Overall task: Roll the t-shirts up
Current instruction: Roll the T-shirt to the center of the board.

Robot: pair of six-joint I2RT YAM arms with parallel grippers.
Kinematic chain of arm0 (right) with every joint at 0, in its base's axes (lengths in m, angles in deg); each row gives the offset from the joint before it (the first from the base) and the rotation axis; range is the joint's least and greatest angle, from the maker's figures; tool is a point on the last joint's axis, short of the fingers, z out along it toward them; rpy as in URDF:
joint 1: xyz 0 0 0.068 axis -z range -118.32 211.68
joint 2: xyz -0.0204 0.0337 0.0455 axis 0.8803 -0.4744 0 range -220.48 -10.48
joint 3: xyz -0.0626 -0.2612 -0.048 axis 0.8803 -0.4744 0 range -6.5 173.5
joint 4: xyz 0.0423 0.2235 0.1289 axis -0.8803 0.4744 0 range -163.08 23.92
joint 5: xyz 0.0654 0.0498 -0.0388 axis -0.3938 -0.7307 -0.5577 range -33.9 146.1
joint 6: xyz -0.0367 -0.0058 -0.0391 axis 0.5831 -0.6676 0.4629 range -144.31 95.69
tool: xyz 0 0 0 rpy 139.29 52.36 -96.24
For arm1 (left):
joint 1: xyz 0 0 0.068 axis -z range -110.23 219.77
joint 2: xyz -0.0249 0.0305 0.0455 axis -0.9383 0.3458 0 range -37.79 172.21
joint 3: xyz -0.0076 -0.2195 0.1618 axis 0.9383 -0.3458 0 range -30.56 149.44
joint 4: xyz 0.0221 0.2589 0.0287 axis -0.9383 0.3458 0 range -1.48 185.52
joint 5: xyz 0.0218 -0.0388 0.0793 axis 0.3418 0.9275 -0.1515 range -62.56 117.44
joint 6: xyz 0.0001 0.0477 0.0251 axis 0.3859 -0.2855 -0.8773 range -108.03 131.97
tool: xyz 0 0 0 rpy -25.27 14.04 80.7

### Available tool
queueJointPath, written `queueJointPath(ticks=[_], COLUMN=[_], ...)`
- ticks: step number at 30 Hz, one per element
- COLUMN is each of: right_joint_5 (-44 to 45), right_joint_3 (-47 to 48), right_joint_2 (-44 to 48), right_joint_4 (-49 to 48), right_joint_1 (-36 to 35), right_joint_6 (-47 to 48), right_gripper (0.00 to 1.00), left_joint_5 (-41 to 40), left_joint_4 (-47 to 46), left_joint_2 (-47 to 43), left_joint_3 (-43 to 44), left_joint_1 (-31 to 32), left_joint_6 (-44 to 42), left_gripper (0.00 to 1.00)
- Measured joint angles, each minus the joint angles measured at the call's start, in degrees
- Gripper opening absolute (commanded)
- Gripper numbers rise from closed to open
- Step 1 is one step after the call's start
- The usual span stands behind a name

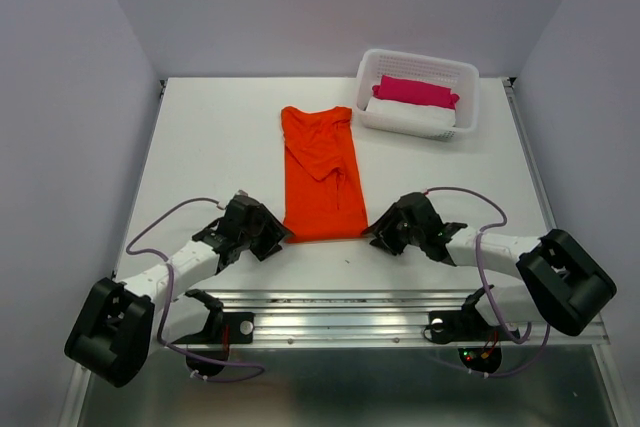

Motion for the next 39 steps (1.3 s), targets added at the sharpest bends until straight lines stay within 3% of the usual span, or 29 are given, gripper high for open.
queueJointPath(ticks=[8,12,18,19,20,39], right_joint_5=[0.74,1.16,2.38,2.43,2.49,4.68], right_joint_3=[-0.46,-0.5,-0.48,-0.48,-0.48,0.57], right_joint_2=[-2.08,-2.93,-3.37,-3.45,-3.48,2.6], right_joint_4=[-3.78,-4.61,-4.76,-4.81,-4.87,-1.44], right_joint_1=[0.2,0.68,0.7,0.7,0.7,0.7], right_joint_6=[-1.2,-1.38,-0.83,-0.76,-0.63,1.75], right_gripper=[0.33,0.24,0.03,0.01,0.01,0.01], left_joint_5=[-0.09,-0.09,-0.07,0.0,0.07,2.75], left_joint_4=[-2.95,-4.59,-6.62,-7.06,-7.32,-0.96], left_joint_2=[2.27,3.21,5.53,6.08,6.43,6.36], left_joint_3=[-1.09,-1.4,-1.53,-1.53,-1.53,4.13], left_joint_1=[-0.02,-0.02,-0.35,-0.42,-0.46,-2.82], left_joint_6=[1.49,1.9,1.9,1.9,1.84,-1.46], left_gripper=[0.52,0.41,0.13,0.03,0.0,0.0])
